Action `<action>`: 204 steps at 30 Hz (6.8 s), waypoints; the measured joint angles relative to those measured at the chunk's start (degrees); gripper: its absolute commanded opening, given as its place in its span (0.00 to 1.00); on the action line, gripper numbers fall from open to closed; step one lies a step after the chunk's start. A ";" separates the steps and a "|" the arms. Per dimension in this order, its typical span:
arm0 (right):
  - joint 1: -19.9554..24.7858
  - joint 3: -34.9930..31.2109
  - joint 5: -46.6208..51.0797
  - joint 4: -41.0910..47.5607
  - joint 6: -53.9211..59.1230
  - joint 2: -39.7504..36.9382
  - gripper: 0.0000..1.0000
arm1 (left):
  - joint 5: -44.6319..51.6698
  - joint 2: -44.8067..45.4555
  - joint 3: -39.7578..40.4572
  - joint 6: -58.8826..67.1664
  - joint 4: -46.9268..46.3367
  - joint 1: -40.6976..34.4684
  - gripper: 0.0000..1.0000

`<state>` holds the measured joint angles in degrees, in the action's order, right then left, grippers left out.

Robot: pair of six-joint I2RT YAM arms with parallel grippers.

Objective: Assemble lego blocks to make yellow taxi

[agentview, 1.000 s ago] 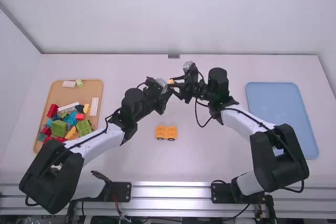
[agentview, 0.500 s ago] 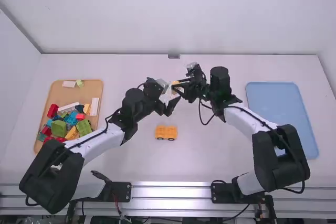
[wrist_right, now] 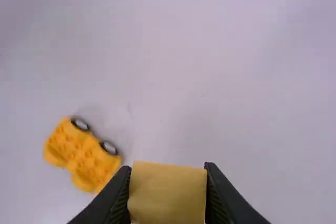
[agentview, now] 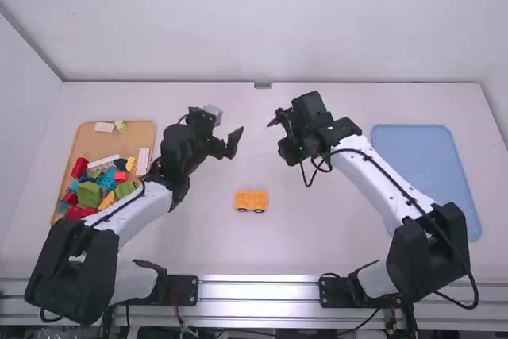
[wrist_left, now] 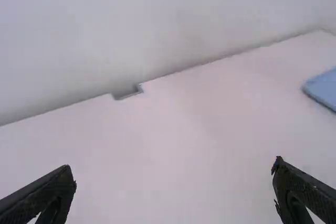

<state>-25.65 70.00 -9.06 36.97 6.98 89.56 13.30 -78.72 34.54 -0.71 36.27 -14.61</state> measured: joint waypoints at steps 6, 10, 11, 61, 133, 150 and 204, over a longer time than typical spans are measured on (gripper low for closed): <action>-0.66 0.00 3.45 8.46 -11.52 7.76 0.00 | 7.06 3.10 0.00 -3.82 0.44 11.52 0.99; -1.42 -0.81 3.87 9.79 -18.88 12.92 0.00 | 11.67 3.10 0.00 -5.92 0.11 15.13 0.99; -1.42 -1.01 3.91 9.79 -19.69 13.29 0.00 | 12.09 3.08 0.00 -6.08 -0.02 15.34 0.99; 6.91 -20.52 -11.10 -12.76 -102.79 14.69 0.32 | 14.84 3.10 -0.09 -7.28 -3.08 15.50 0.99; 26.88 -3.54 -44.54 7.21 86.42 14.08 0.99 | 44.78 2.29 -0.33 54.31 -38.80 14.86 0.99; 21.42 -16.48 -50.10 -7.41 87.69 28.87 0.84 | 54.03 -14.25 -0.35 64.65 -23.34 8.85 0.99; 14.73 -11.30 -48.68 1.09 87.17 19.93 0.15 | 40.61 -31.10 -0.33 64.17 -15.76 -0.61 0.79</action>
<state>-10.92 58.70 -57.74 38.06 94.15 109.49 53.91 -109.82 34.22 63.46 20.51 -15.22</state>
